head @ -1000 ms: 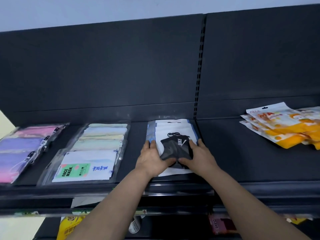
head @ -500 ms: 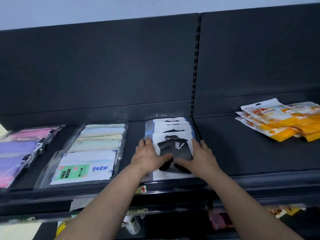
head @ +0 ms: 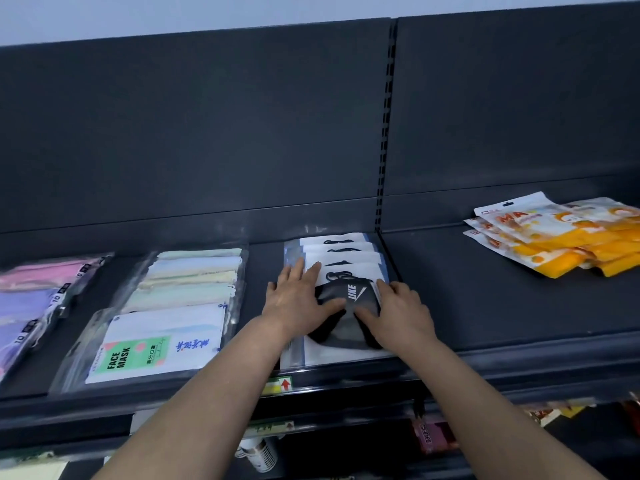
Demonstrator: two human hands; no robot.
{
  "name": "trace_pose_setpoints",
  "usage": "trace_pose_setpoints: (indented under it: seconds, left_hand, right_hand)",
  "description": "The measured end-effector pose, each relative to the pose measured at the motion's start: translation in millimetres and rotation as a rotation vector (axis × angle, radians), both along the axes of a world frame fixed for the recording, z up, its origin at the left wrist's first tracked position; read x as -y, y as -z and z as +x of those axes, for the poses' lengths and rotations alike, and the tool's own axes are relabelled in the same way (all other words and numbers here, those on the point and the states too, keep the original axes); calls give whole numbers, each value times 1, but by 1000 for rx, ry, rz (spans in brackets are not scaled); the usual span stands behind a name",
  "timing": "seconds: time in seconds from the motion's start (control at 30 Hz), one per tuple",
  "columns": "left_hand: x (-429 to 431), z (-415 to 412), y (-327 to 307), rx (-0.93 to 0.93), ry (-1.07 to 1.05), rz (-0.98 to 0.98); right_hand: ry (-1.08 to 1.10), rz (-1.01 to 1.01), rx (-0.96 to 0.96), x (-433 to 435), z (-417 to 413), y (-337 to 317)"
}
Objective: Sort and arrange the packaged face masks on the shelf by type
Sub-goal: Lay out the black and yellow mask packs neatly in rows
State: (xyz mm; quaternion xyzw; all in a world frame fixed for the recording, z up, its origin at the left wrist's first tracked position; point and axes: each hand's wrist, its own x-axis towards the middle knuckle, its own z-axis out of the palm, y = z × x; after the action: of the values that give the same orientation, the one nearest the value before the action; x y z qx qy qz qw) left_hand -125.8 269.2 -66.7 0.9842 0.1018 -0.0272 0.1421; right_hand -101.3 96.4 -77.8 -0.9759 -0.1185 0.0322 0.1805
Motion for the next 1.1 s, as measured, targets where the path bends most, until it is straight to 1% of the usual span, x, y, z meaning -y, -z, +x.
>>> trace_pose_setpoints:
  seconds: [0.1, 0.23, 0.33, 0.4, 0.47, 0.67, 0.8, 0.87, 0.97, 1.1]
  left_hand:
    - [1, 4, 1, -76, 14, 18]
    - [2, 5, -1, -73, 17, 13]
    - [4, 4, -1, -46, -53, -109]
    - [4, 5, 1, 25, -142, -208]
    - [4, 6, 1, 96, -196, -259]
    - [18, 6, 3, 59, -145, -210]
    - [15, 5, 3, 59, -181, -215]
    - [17, 6, -1, 72, -181, -174]
    - [29, 10, -13, 103, -115, -160]
    - [58, 18, -21, 129, -16, -148]
  right_hand:
    - [-23, 23, -20, 0, 2, 0]
    - [-52, 46, -60, 2, 5, -4]
    - [-62, 91, -89, 2, 5, -7]
    - [-68, 122, -100, 2, 6, -9]
    - [-70, 151, -113, 3, 6, -11]
    - [-23, 119, -122, 11, 8, -8]
    - [-42, 133, -146, 13, 8, -8]
    - [-43, 156, -122, 14, 8, -9]
    - [-49, 152, -45, 23, 8, -10]
    - [-99, 38, 116, 54, 13, -14]
